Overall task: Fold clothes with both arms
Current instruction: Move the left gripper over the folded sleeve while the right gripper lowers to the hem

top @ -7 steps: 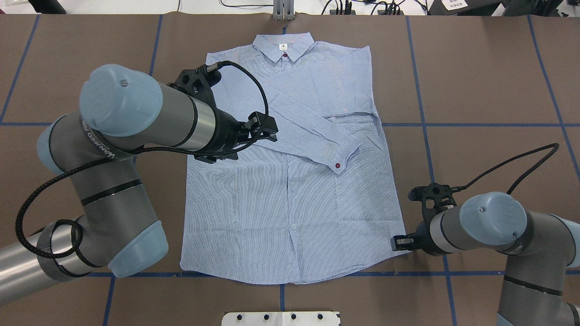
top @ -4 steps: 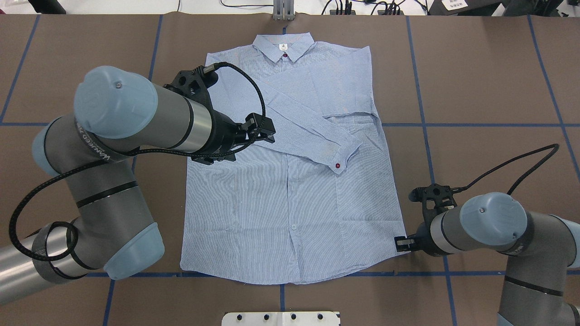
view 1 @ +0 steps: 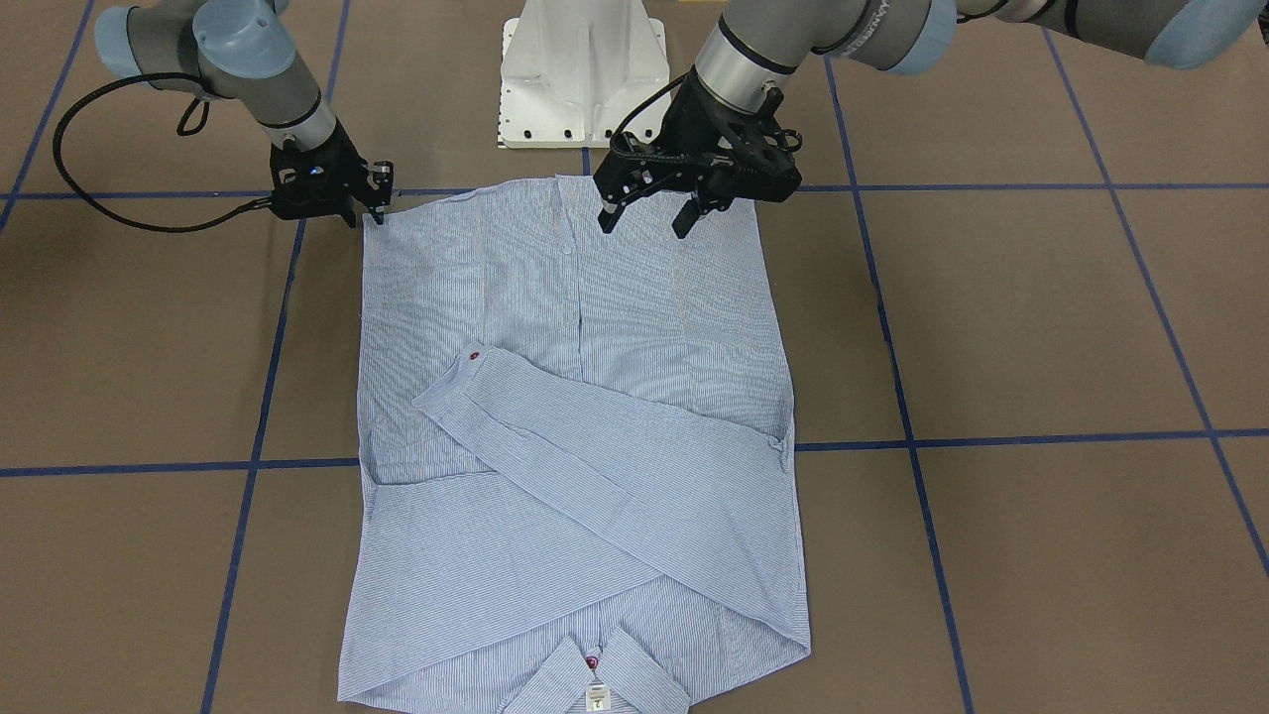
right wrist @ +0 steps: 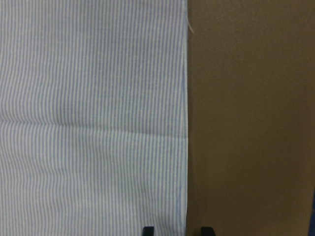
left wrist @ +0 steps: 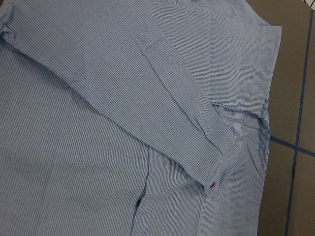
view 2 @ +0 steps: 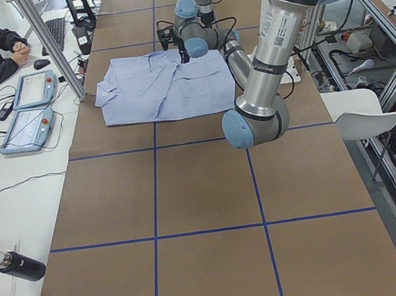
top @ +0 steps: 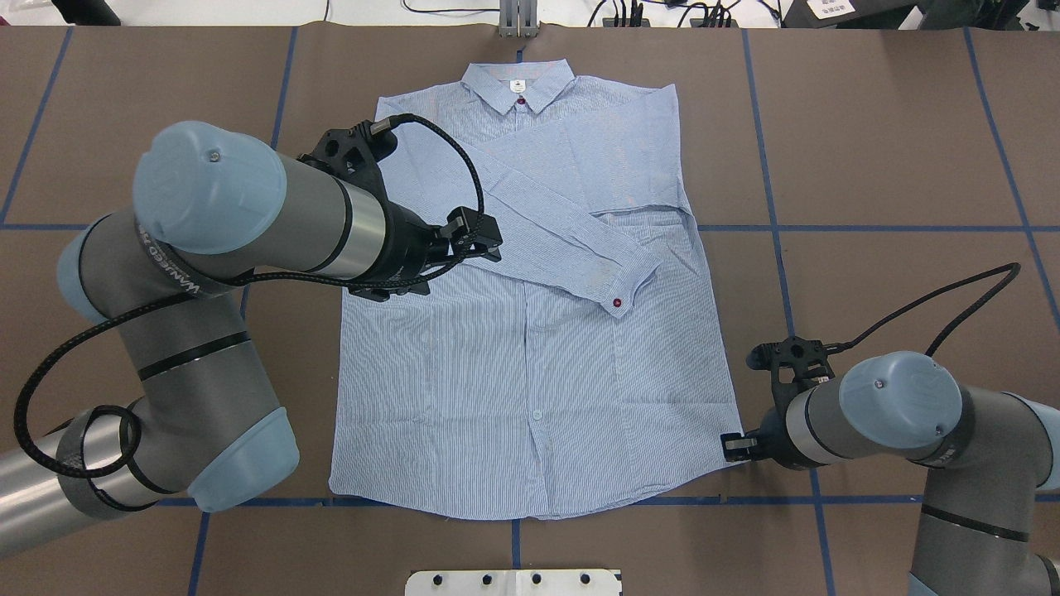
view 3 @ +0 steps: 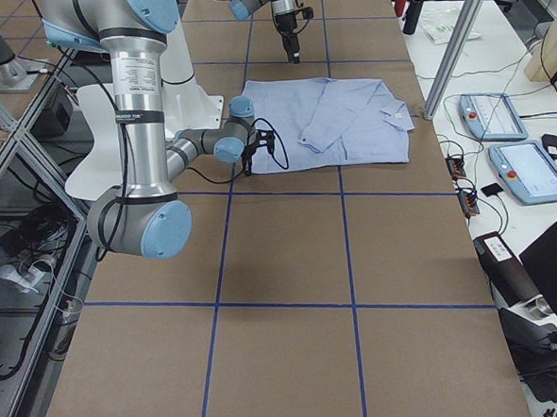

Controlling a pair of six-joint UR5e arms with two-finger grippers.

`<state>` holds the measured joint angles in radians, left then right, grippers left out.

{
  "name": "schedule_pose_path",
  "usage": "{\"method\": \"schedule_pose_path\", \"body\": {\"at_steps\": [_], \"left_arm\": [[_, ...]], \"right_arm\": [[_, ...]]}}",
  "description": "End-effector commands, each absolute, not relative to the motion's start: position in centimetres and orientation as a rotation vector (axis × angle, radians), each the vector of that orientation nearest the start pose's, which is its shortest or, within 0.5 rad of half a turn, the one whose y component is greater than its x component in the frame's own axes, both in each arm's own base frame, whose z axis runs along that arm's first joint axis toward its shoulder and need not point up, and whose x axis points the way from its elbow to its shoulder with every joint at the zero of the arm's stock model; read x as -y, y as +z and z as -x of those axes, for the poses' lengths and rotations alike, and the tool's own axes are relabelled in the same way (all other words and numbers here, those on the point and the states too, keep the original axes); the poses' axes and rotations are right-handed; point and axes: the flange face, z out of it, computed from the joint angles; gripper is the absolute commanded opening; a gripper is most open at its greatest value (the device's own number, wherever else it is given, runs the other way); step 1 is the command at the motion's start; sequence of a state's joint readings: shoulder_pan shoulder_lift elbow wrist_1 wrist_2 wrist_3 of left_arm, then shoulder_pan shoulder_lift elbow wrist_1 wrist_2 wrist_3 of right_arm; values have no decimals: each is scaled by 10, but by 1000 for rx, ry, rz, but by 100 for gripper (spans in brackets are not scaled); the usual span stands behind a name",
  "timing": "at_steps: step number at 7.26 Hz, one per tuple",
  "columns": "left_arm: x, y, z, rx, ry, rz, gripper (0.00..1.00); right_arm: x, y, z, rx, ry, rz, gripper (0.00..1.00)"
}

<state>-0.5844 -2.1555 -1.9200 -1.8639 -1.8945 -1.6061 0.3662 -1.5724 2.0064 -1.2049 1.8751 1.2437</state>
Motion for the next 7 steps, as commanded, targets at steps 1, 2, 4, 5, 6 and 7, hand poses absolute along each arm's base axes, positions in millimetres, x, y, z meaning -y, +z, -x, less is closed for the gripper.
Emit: {"method": "schedule_pose_path", "body": {"at_steps": [1,2,4,5,6,7], "left_arm": [[410,140,-436,-1251,-339,-59,100],[410,140,-436,-1251,-339,-59,100],[411,141,-435,-1250,-340,-59,100],[409,140,-434,-1254,-338,-60,100],[408,140,-433,-1254,-337,-58,100],[409,141,-434,-1253,-337,-58,100]], "right_arm": [[271,419,425,840,-89,9,43],[270,419,427,842,-92,9,43],[267,419,428,844,-103,24,43],[267,419,428,843,-103,24,38],[268,419,428,843,-100,24,16],[268,419,428,844,-102,23,0]]}}
